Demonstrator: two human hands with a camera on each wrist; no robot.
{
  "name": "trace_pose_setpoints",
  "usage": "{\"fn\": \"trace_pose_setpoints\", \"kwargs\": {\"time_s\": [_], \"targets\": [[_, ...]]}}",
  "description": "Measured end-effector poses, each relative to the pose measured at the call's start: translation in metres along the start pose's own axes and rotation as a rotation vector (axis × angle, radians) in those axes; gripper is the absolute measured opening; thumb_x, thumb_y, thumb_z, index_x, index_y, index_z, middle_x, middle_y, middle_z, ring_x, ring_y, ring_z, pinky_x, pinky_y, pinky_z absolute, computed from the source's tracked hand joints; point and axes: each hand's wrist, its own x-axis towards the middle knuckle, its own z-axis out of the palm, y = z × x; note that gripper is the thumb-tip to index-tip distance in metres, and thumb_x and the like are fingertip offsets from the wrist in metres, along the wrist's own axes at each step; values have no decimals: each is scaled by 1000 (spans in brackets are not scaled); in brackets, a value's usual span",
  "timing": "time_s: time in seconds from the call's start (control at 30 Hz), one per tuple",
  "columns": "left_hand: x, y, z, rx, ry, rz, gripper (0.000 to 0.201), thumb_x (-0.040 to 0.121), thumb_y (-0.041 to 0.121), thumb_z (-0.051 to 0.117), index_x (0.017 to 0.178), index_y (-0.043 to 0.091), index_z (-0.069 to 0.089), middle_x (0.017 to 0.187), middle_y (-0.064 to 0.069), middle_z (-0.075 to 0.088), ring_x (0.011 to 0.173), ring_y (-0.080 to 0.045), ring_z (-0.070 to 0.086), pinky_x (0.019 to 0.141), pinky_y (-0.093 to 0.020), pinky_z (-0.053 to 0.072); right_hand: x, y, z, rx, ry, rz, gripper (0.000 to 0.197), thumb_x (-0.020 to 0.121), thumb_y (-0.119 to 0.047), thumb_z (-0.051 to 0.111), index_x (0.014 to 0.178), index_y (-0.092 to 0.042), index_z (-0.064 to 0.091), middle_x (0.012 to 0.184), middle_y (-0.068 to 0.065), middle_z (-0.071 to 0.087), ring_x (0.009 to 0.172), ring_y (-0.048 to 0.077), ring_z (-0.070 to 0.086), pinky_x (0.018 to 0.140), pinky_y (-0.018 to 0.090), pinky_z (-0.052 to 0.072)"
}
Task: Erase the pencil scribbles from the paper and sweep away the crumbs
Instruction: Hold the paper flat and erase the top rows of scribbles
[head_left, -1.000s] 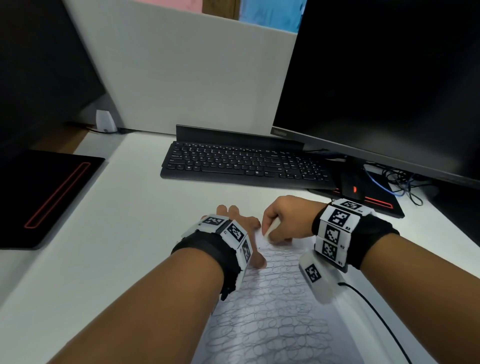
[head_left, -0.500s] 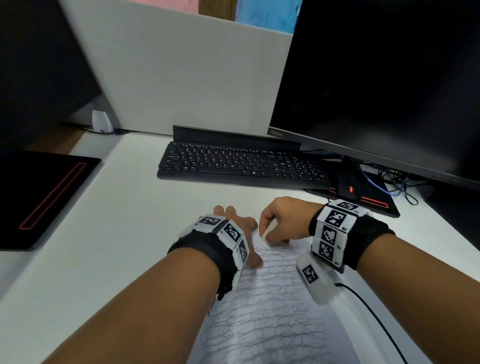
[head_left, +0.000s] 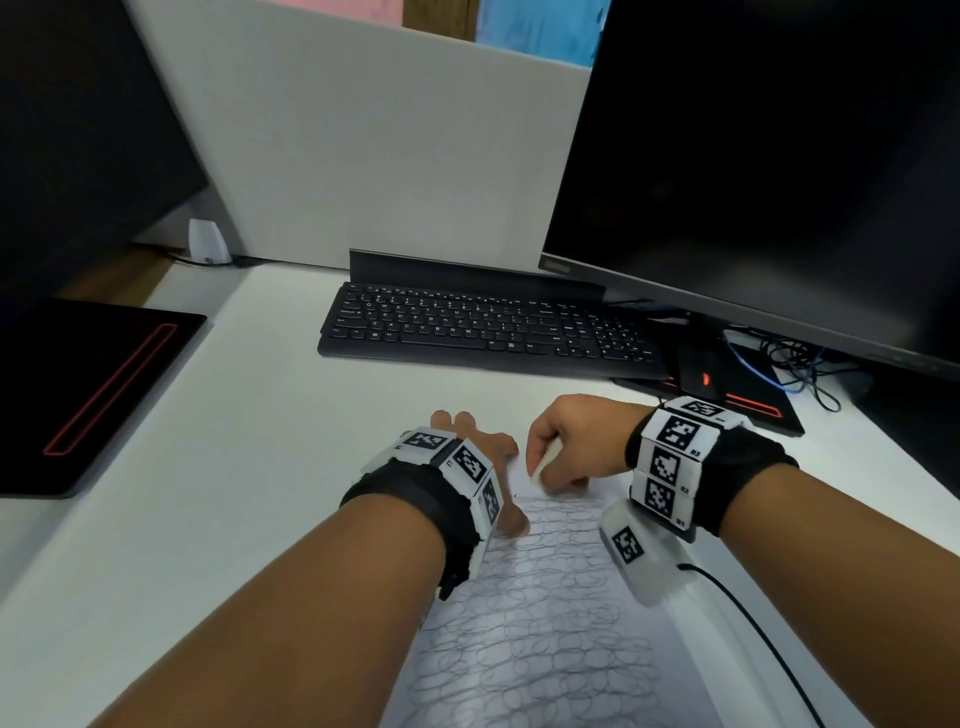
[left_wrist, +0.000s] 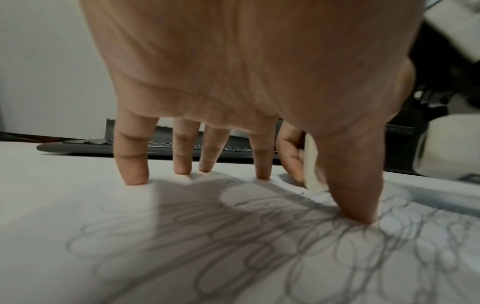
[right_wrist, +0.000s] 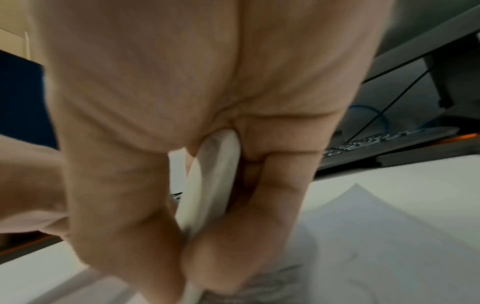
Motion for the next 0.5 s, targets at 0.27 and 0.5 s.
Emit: {"fn": "trace_pose_setpoints", "kwargs": {"time_s": [0.27, 0.5], "targets": [[2, 1, 0, 5, -8, -7, 83, 73, 69, 67, 144, 44, 32, 128, -4, 39, 126, -28, 31, 96, -44, 39, -1, -1, -3, 26, -74, 11, 12, 77, -12, 73, 84, -21, 73, 54, -11, 65, 53, 4, 60, 74, 27, 57], [2, 1, 0, 14, -5, -16, 84, 74, 69, 66, 145, 44, 30, 131, -4, 38, 128, -28, 31, 98, -44, 39, 1, 2, -4, 26, -70, 13, 12, 76, -14, 73, 80, -25, 72, 55, -11, 65, 52, 3, 59, 76, 28, 57]]}}
